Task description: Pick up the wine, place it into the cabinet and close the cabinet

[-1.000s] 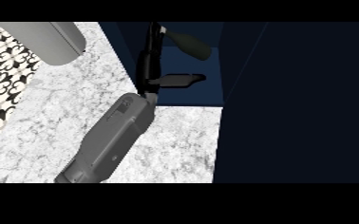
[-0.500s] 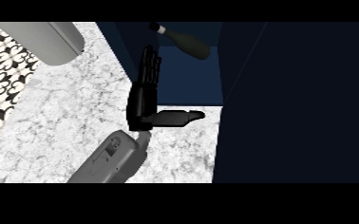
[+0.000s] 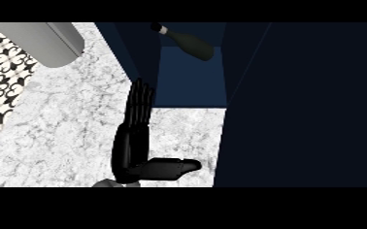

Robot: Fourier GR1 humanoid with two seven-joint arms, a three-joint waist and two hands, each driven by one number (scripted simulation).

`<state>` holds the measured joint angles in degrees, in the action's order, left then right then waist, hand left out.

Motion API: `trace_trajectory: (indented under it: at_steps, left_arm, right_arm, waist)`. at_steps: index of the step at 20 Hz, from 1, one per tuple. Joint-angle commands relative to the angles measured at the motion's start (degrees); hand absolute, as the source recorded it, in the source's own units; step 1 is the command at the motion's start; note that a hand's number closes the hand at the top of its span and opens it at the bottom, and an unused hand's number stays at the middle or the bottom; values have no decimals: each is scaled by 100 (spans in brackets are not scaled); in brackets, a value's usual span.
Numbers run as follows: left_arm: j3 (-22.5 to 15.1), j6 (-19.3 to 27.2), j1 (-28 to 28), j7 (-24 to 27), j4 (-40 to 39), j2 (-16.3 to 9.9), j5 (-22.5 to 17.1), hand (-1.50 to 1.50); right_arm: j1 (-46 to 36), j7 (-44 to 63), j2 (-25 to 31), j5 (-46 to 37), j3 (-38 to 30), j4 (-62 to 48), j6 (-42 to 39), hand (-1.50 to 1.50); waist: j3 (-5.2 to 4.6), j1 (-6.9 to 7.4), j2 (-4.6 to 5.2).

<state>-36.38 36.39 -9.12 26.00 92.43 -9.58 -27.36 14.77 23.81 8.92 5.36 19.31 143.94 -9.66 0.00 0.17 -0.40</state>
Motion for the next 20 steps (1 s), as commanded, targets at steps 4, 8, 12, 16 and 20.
trace_trajectory:
  at_steps: [4,8,12,16,20]
  left_arm:
    - [-19,-49,897,176,743,-462,44,-150]
    - [189,-182,1373,36,1465,-1087,-18,-150]
    - [217,-404,1890,48,1962,-1509,-77,-150]
    - [648,-854,2536,594,2013,-1742,-372,-150]
    - [758,-936,2737,737,2128,-1760,-387,-150]
  right_arm:
    - [388,777,653,572,1071,955,-754,150]
    - [344,767,638,488,1542,1139,-786,150]
    - [-287,1143,341,81,2157,925,-620,150]
    - [-455,1207,88,-257,2552,955,-420,150]
    - [-1031,1756,-526,-408,3059,427,-21,150]
  waist:
    - [-9,27,-16]
    - [-1,23,-12]
    - [-13,95,-7]
    - [-20,64,-21]
    - [-30,97,-20]
